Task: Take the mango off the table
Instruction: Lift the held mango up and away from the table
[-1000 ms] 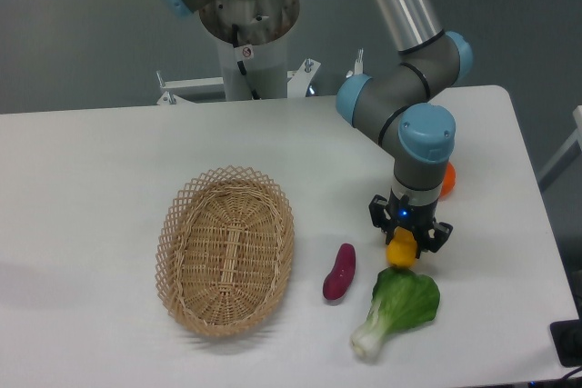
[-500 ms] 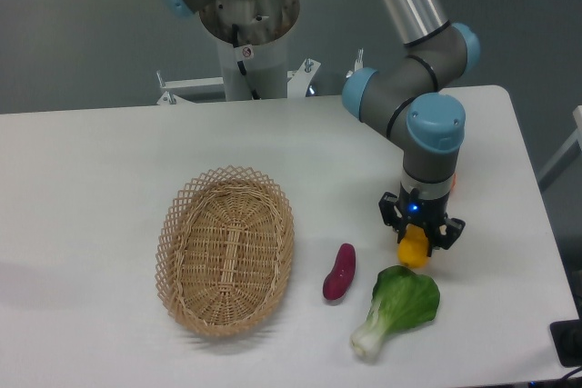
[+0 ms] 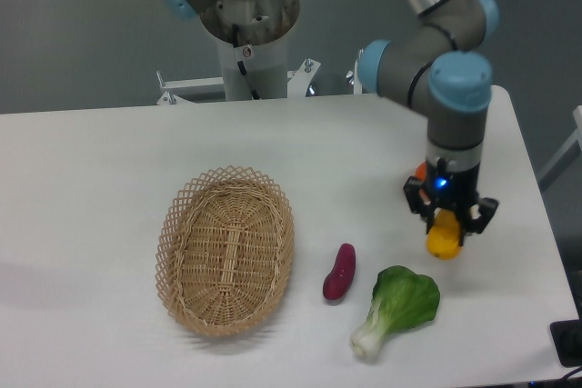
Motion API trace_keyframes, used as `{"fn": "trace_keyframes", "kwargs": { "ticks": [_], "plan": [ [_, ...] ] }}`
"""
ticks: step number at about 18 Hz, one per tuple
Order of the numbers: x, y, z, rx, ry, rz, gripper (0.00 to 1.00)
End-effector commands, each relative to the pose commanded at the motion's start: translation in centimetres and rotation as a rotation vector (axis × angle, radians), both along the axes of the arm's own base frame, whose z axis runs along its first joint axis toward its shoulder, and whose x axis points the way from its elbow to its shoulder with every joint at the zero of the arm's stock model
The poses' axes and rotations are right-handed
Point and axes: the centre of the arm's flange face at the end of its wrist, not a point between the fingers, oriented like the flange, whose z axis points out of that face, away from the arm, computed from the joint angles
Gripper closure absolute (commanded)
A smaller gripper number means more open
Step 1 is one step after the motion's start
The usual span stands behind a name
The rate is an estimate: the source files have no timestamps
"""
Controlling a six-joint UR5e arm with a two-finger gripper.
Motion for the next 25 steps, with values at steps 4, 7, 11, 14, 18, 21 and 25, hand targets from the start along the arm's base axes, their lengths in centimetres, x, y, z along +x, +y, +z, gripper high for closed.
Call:
{"fn": "trace_keyframes", "kwargs": {
  "ticks": [4, 7, 11, 14, 18, 21, 25],
  "plan": [
    [-1.7, -2.6, 3.8, -0.023, -0.064, -0.015, 0.47],
    [-1.6, -4.0, 6.5, -0.037, -0.067, -0.019, 0.46],
    [-2.3, -7.1, 7.4, -0.066, -0.062, -0.06, 0.46],
    [-2.6, -9.2, 7.3, -0.095, -0.089, -0.105, 0.46],
    [-2.4, -10.6, 7.7, -0.105, -0.089, -0.134, 0.46],
    [-2.4, -10.7, 7.6, -0.107, -0.09, -0.134, 0.46],
    [-2.4, -10.5, 7.8, -0.107, -0.084, -0.137, 0.46]
  ]
}}
